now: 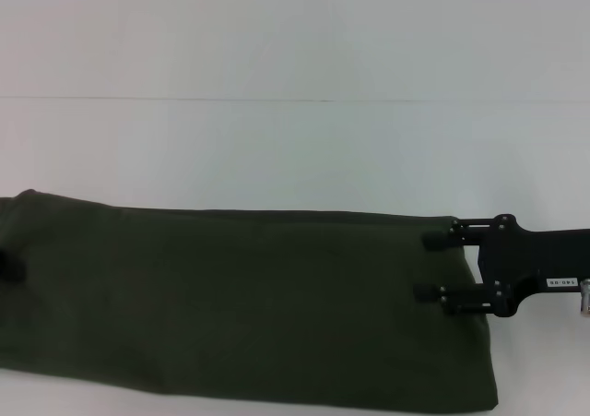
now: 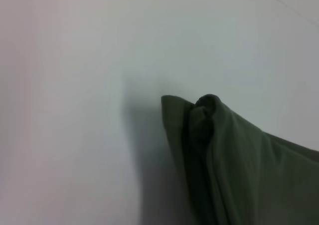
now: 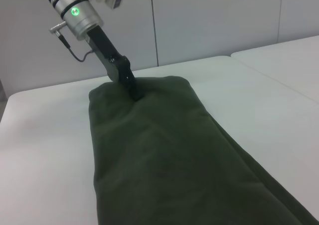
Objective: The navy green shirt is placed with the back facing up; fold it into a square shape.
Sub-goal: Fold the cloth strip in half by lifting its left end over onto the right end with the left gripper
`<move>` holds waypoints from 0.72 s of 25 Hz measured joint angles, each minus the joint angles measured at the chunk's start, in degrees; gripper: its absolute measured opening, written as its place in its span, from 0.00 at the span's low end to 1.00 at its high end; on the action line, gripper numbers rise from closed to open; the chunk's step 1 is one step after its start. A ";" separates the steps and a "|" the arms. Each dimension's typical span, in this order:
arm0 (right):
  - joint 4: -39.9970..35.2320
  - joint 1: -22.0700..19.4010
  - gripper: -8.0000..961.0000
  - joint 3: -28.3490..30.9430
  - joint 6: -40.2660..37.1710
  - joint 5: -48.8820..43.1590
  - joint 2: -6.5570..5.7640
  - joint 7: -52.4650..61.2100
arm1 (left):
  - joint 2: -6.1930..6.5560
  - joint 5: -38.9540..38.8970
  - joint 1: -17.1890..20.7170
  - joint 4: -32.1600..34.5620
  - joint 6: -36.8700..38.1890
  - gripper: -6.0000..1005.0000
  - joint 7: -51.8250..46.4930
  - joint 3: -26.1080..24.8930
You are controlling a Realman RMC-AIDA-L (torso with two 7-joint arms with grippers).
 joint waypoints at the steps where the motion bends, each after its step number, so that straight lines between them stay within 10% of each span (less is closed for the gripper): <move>1: 0.03 -0.04 0.77 0.00 0.17 0.00 0.03 0.00 | 0.07 0.03 -0.20 0.15 0.34 0.06 -0.22 -0.01; 18: 0.97 -2.97 0.77 4.82 1.97 0.00 0.14 -0.68 | -2.64 -22.27 -5.88 -3.60 19.66 0.06 -8.99 0.10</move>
